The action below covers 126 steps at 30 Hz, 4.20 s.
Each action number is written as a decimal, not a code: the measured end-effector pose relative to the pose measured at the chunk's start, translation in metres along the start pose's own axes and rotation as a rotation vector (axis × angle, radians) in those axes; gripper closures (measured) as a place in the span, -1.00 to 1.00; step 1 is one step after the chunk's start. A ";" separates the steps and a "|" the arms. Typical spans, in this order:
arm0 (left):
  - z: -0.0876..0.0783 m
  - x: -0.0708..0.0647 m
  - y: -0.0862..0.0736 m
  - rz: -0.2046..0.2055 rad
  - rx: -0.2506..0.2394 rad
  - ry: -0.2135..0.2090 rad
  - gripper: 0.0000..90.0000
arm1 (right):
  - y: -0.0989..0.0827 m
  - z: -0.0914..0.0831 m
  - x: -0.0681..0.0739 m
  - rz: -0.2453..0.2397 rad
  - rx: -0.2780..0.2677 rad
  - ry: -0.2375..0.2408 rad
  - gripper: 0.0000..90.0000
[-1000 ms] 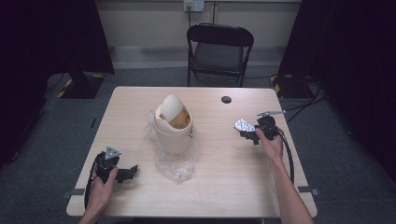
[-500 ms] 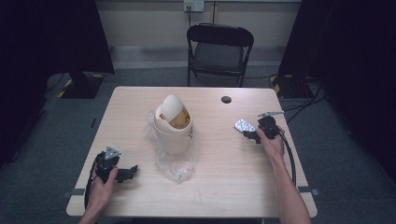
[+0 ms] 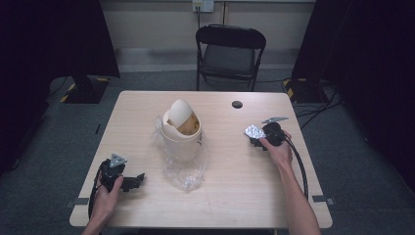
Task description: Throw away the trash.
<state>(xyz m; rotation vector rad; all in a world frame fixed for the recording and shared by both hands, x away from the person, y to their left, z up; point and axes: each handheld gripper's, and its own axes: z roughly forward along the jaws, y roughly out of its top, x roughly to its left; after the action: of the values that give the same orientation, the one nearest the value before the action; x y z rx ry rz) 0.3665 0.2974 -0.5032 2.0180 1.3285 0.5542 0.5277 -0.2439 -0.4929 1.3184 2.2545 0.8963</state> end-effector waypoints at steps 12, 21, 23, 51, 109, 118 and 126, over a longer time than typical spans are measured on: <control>0.000 0.000 0.000 -0.002 0.000 -0.003 -1.00 | -0.009 -0.011 0.010 0.018 -0.021 -0.001 -0.24; 0.000 0.000 0.000 -0.002 0.000 -0.003 -1.00 | -0.011 -0.018 0.011 0.039 -0.051 0.045 -0.24; 0.000 0.000 0.000 -0.001 0.000 -0.003 -1.00 | -0.009 -0.019 0.013 0.035 -0.055 0.055 -0.24; 0.000 0.000 0.000 0.001 0.000 -0.001 -1.00 | 0.001 -0.037 0.031 0.078 -0.138 0.170 -0.24; 0.000 0.000 0.000 0.001 0.000 -0.001 -1.00 | 0.089 -0.084 0.153 -0.180 -0.241 0.419 -0.24; 0.000 0.000 0.000 0.001 0.000 -0.001 -1.00 | 0.092 -0.076 0.163 -0.205 -0.213 0.431 -0.24; 0.000 0.000 0.000 0.001 0.000 -0.001 -1.00 | 0.101 -0.073 0.171 -0.218 -0.213 0.442 -0.24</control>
<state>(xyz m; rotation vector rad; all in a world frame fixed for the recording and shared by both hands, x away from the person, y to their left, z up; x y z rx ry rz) 0.3665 0.2975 -0.5033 2.0181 1.3275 0.5538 0.4643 -0.0831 -0.3708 0.8211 2.4702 1.4082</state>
